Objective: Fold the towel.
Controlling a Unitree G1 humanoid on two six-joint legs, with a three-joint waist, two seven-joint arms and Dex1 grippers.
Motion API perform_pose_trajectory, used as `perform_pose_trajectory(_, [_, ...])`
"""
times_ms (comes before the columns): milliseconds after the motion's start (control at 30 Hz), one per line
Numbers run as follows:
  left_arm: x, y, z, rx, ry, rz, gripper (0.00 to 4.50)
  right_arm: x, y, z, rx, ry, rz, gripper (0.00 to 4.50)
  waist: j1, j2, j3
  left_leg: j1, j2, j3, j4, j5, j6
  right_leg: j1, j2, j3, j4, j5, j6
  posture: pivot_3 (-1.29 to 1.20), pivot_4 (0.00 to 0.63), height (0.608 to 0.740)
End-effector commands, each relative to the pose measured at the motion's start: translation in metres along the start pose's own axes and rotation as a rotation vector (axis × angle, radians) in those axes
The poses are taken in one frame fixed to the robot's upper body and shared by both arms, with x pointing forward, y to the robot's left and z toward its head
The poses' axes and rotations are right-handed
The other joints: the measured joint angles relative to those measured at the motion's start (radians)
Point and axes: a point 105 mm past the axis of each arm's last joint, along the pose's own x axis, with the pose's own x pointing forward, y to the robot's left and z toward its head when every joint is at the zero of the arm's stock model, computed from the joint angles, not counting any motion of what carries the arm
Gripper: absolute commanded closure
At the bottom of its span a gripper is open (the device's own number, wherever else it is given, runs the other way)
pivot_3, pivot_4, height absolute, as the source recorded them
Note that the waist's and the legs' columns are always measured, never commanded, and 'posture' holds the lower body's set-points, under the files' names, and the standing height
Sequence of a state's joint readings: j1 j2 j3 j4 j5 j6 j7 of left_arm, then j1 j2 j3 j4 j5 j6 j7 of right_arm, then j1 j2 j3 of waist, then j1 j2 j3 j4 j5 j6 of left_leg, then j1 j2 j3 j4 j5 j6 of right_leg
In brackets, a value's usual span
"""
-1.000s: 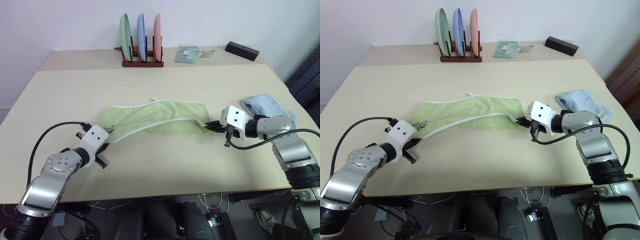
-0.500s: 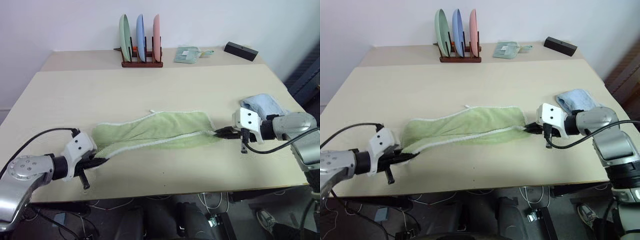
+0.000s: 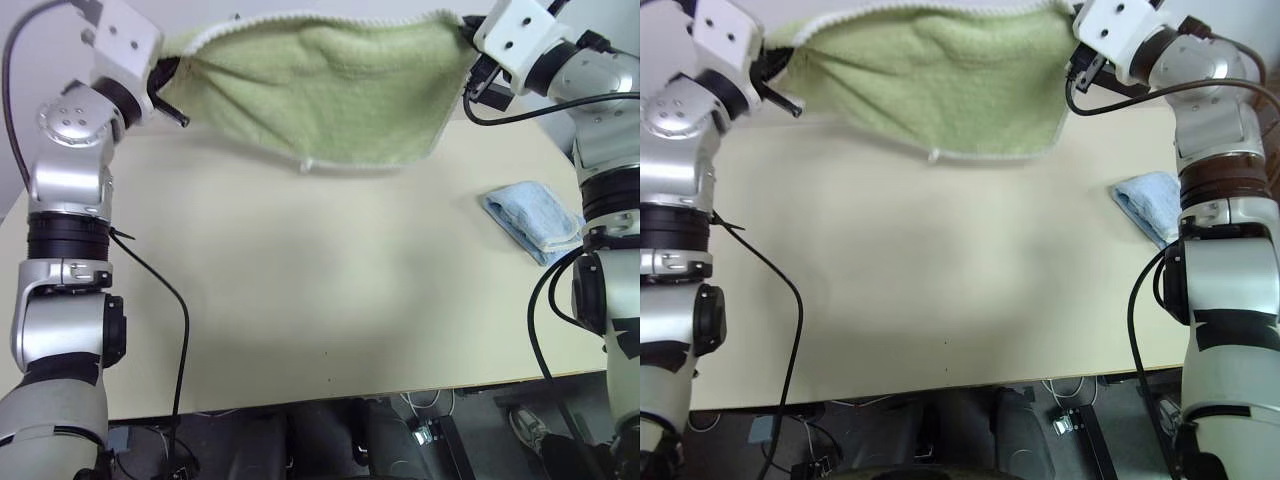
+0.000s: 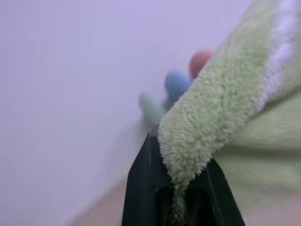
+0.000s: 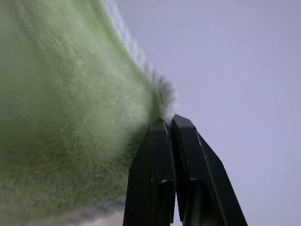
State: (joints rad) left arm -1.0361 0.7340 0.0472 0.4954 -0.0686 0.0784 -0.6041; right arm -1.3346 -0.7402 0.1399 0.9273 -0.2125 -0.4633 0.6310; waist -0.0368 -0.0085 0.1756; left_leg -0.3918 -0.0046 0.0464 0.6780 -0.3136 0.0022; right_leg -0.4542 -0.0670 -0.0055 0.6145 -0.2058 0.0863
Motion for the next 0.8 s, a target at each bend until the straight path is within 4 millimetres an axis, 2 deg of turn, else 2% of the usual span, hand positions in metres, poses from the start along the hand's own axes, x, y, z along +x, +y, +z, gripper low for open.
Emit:
perform_pose_trajectory(33, [-0.029,-0.016,-0.02,-0.036,0.036,-0.137,4.48,-0.011,0.009,0.006,0.033,-0.077,0.072,4.5,-0.013,0.0,0.0,-0.001,0.0,0.002,-0.001,-0.001,0.001,-0.002,-0.001,0.0,0.0,0.0,0.0,0.0,0.15,0.74])
perform_pose_trajectory(200, [-0.094,-0.068,-0.055,-0.125,0.176,-0.375,4.48,-0.046,0.086,-0.002,0.188,-0.096,0.397,4.5,-0.022,-0.001,0.001,-0.006,0.002,0.005,0.004,-0.002,0.004,-0.006,-0.004,0.0,0.001,0.0,0.001,0.0,0.15,0.74])
perform_pose_trajectory(300, [-0.13,-0.097,-0.073,-0.197,0.292,-0.481,4.48,-0.079,0.132,-0.01,0.307,-0.038,0.59,4.5,-0.003,-0.001,0.001,-0.005,0.001,0.005,0.008,-0.003,0.005,-0.005,-0.005,0.0,0.003,0.002,0.004,0.0,0.15,0.74])
perform_pose_trajectory(333, [-0.144,-0.109,-0.079,-0.22,0.346,-0.527,4.48,-0.094,0.149,-0.013,0.353,-0.004,0.673,4.5,0.002,0.0,0.001,-0.002,0.0,0.005,0.009,-0.006,0.011,-0.002,-0.006,0.0,0.003,0.002,0.004,0.0,0.15,0.74])
perform_pose_trajectory(433, [-0.18,-0.138,-0.086,-0.269,0.455,-0.663,4.48,-0.134,0.183,-0.014,0.45,0.08,0.877,4.5,0.023,0.0,0.001,0.01,0.0,0.004,0.009,-0.008,0.013,0.01,-0.009,-0.001,0.003,0.002,0.003,0.0,0.15,0.74])
perform_pose_trajectory(500, [-0.201,-0.153,-0.086,-0.305,0.512,-0.753,4.48,-0.156,0.196,-0.012,0.487,0.125,0.994,4.5,0.029,0.0,0.001,0.015,0.0,0.004,0.008,-0.008,0.014,0.015,-0.011,-0.001,0.001,0.001,0.002,0.0,0.15,0.74])
perform_pose_trajectory(567, [-0.21,-0.158,-0.084,-0.328,0.541,-0.787,4.48,-0.165,0.199,-0.009,0.501,0.139,1.034,4.5,0.029,0.0,0.001,0.016,-0.001,0.004,0.008,-0.008,0.014,0.017,-0.011,-0.001,0.001,0.0,0.0,0.0,0.15,0.74])
perform_pose_trajectory(800, [-0.223,-0.159,-0.082,-0.389,0.585,-0.798,4.48,-0.168,0.196,-0.006,0.542,0.136,1.025,4.5,0.026,0.0,0.001,0.018,-0.001,0.004,0.007,-0.008,0.014,0.018,-0.01,-0.002,0.001,0.0,-0.001,0.0,0.15,0.74])
